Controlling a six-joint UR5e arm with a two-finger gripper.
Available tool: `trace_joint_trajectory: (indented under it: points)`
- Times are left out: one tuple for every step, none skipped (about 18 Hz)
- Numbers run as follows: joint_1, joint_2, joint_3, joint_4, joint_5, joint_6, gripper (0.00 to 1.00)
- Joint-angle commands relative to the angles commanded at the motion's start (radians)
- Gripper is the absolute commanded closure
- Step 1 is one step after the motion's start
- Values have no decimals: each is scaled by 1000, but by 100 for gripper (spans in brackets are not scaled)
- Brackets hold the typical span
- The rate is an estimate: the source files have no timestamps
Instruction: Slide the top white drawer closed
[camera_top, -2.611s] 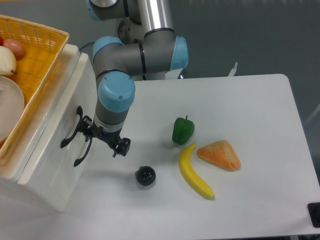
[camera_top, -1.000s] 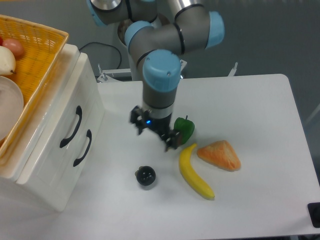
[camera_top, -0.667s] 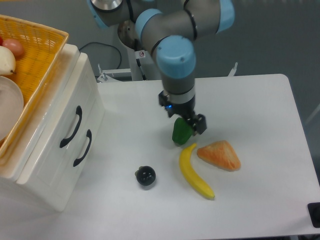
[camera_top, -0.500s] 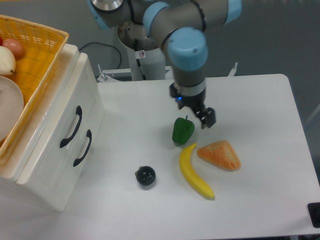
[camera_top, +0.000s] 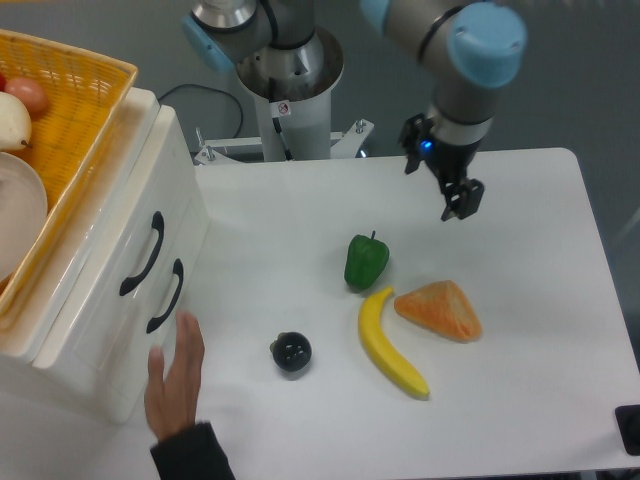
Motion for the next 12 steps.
trace_joint_trajectory:
  points:
    - [14,0,0,0,3,49,0]
    - [22,0,0,0,5,88,0]
    - [23,2,0,2,8,109,0]
    - [23,5,0,2,15,111,0]
    - [22,6,2,-2,21,111,0]
    - [17,8,3,-5,26,112,0]
    - [8,11,6,-5,38,111,0]
    - [6,21,6,-5,46,111,0]
    - [5,26,5,-5,48,111,0]
    - [3,25,3,-6,46,108,0]
    - [0,25,3,-5,48,108,0]
    - [-1,25,2,-5,46,108,0]
